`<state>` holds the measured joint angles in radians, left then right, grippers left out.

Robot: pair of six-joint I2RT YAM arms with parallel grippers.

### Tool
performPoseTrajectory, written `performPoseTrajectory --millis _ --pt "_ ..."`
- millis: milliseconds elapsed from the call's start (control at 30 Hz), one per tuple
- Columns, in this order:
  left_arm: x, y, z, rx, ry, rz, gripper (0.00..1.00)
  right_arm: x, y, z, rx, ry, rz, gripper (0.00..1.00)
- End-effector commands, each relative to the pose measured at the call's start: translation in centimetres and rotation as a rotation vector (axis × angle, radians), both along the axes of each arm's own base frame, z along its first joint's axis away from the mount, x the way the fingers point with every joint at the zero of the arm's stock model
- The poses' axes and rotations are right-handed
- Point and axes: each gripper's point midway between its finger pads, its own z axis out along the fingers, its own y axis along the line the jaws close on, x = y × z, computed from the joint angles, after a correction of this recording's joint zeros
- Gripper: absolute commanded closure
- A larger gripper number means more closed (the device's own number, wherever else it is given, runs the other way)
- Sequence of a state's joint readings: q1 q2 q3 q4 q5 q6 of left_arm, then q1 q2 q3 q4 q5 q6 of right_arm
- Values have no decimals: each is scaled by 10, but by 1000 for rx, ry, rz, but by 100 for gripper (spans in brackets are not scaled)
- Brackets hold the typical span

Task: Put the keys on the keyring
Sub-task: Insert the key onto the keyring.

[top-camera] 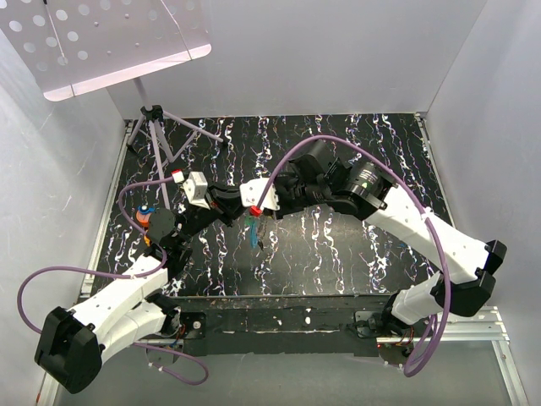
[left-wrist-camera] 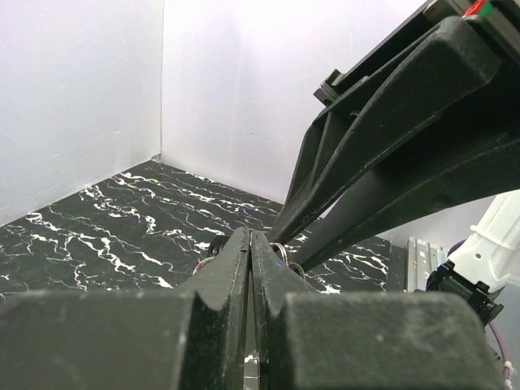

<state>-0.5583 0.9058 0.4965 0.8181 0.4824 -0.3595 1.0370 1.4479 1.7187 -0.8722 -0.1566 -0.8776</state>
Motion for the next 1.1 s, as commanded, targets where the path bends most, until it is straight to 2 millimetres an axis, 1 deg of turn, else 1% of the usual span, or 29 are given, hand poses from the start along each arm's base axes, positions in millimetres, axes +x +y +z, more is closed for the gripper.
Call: performPoseTrajectory --millis 0,167,300,333,433,567,667,733,867,933,1067 --pt "-5 4 14 -11 -82 7 100 -12 -7 20 58 12 16 70" --pt "-6 3 14 6 -96 0 100 -12 -17 27 73 18 11 68" --pt "-8 1 13 17 -111 -18 100 -14 -24 28 80 46 9 66" --pt "-9 0 12 18 -112 -22 100 -11 -26 30 91 55 -1 66" --pt "-12 -1 14 21 -131 -38 100 -4 -30 41 152 131 -47 63" --pt "-19 -2 16 25 -166 -69 100 6 -34 56 247 283 -84 57" --pt "-24 -5 16 34 -195 -104 100 3 -30 60 288 389 -50 56" --pt "-26 -5 17 38 -209 -118 100 -3 -26 60 303 458 -12 57" --pt "-29 -4 21 31 -229 -135 100 -11 -21 57 310 552 31 62" --pt "-31 -4 23 26 -235 -143 100 -14 -18 54 308 588 47 64" --pt "-33 -3 26 15 -243 -146 100 -13 -15 49 302 618 44 64"
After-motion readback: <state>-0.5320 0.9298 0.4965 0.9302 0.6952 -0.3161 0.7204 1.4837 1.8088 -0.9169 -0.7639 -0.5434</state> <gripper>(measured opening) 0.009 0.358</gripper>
